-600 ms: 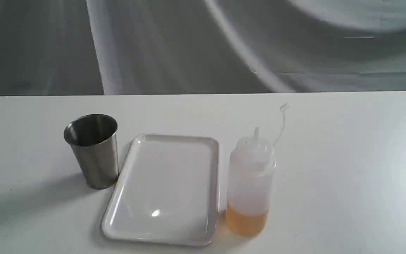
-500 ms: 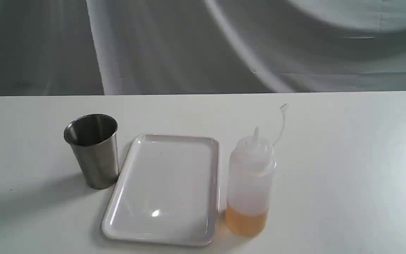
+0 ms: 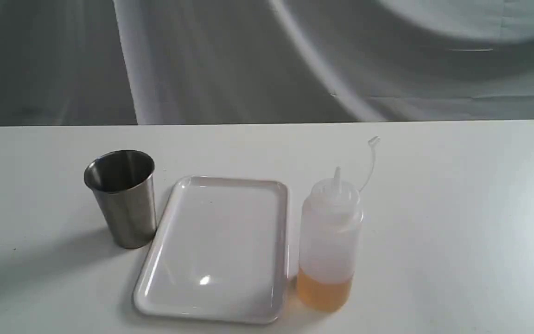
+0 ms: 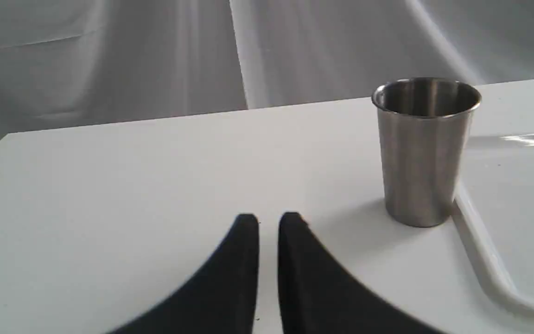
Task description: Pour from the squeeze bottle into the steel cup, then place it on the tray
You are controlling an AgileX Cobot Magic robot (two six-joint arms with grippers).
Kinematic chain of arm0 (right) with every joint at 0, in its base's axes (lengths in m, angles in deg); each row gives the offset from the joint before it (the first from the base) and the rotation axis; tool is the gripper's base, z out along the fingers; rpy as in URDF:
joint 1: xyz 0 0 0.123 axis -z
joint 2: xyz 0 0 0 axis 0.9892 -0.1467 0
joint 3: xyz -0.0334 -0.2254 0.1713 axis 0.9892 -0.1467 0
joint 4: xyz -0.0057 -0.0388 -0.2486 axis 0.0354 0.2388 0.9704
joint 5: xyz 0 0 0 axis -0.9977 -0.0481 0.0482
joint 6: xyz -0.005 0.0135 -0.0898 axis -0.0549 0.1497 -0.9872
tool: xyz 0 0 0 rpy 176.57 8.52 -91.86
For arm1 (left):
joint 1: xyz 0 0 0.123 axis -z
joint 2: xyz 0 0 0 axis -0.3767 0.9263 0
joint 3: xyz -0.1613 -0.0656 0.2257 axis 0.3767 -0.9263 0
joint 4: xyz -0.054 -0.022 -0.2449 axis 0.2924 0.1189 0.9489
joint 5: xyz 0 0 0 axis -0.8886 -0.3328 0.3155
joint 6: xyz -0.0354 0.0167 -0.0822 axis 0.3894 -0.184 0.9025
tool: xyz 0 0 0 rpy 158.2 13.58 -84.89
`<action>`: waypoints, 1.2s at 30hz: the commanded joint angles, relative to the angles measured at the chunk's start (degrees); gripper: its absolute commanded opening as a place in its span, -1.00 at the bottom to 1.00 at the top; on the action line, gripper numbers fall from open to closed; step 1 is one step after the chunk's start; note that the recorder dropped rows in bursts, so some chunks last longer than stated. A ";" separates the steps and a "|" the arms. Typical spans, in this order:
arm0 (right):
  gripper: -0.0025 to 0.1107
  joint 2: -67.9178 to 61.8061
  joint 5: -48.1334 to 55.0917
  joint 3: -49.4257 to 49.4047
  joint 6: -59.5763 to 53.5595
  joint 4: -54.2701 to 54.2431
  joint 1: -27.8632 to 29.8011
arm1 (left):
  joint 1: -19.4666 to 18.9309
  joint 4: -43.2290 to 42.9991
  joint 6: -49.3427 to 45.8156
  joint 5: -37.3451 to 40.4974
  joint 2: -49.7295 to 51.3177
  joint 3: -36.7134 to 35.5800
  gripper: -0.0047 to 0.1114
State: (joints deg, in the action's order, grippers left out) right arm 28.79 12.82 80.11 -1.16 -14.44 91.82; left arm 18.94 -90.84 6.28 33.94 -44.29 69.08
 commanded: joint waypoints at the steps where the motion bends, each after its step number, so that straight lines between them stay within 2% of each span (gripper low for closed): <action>1: -0.96 0.36 1.67 3.37 0.65 6.21 -1.45 | 0.50 0.02 0.10 -0.25 -0.28 -0.25 -0.78; 6: -0.96 -2.16 2.33 10.13 0.65 14.73 -4.52 | 0.50 0.02 0.10 -0.25 -0.28 -0.25 -0.78; 12: -0.96 -9.85 1.75 15.09 0.65 16.01 -8.36 | 0.50 0.02 0.10 -0.25 -0.28 -0.25 -0.78; 23: -0.96 -23.35 0.62 25.13 0.37 26.66 -17.99 | 0.50 0.02 0.10 -0.25 -0.28 -0.25 -0.78; 30: -0.96 -32.15 0.71 31.79 0.58 26.91 -23.92 | 0.50 0.02 0.10 -0.25 -0.28 -0.25 -0.78; 36: -0.96 -39.24 3.14 33.83 1.13 25.97 -27.22 | 0.50 0.02 0.10 -0.25 -0.28 -0.25 -0.78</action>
State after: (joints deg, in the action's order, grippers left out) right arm -8.67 14.77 113.57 -0.35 12.10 65.21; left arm 18.94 -90.84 6.28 33.94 -44.29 69.08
